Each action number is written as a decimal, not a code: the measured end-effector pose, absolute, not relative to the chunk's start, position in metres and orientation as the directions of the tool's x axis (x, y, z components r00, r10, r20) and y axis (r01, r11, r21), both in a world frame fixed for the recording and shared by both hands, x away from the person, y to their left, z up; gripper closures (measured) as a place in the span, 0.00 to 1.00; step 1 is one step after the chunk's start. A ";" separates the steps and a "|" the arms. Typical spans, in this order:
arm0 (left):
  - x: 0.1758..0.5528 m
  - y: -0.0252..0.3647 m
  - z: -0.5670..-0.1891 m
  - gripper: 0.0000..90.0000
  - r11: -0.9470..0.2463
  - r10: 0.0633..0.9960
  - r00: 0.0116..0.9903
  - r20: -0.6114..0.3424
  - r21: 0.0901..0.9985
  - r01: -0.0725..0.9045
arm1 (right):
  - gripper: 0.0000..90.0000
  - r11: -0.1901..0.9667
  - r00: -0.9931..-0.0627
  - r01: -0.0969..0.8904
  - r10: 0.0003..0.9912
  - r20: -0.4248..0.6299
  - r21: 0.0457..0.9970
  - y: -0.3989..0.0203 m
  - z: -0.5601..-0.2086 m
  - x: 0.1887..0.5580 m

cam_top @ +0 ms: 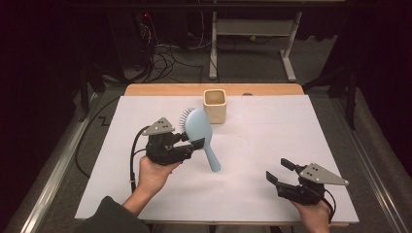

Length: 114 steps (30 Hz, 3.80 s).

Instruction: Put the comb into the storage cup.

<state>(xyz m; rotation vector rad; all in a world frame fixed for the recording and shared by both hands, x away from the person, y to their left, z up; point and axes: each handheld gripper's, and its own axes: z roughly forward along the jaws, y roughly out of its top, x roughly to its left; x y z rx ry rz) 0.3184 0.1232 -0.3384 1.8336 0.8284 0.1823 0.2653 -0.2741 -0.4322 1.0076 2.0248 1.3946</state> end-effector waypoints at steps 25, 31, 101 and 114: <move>0.336 0.128 -0.326 0.60 -0.186 0.653 0.722 -0.230 0.875 0.447 | 0.33 0.138 -0.541 0.361 0.836 0.086 0.922 -0.310 -0.449 0.257; 0.342 0.130 -0.321 0.60 -0.192 0.674 0.710 -0.203 0.880 0.434 | 0.33 0.132 -0.532 0.366 0.842 0.091 0.921 -0.313 -0.450 0.257; 0.423 0.098 -0.278 0.59 -0.196 0.758 0.638 -0.137 0.885 0.423 | 0.34 0.140 -0.546 0.382 0.832 0.100 0.913 -0.311 -0.452 0.259; 0.440 0.092 -0.275 0.59 -0.182 0.776 0.614 -0.147 0.879 0.441 | 0.33 0.136 -0.547 0.384 0.831 0.106 0.913 -0.311 -0.452 0.258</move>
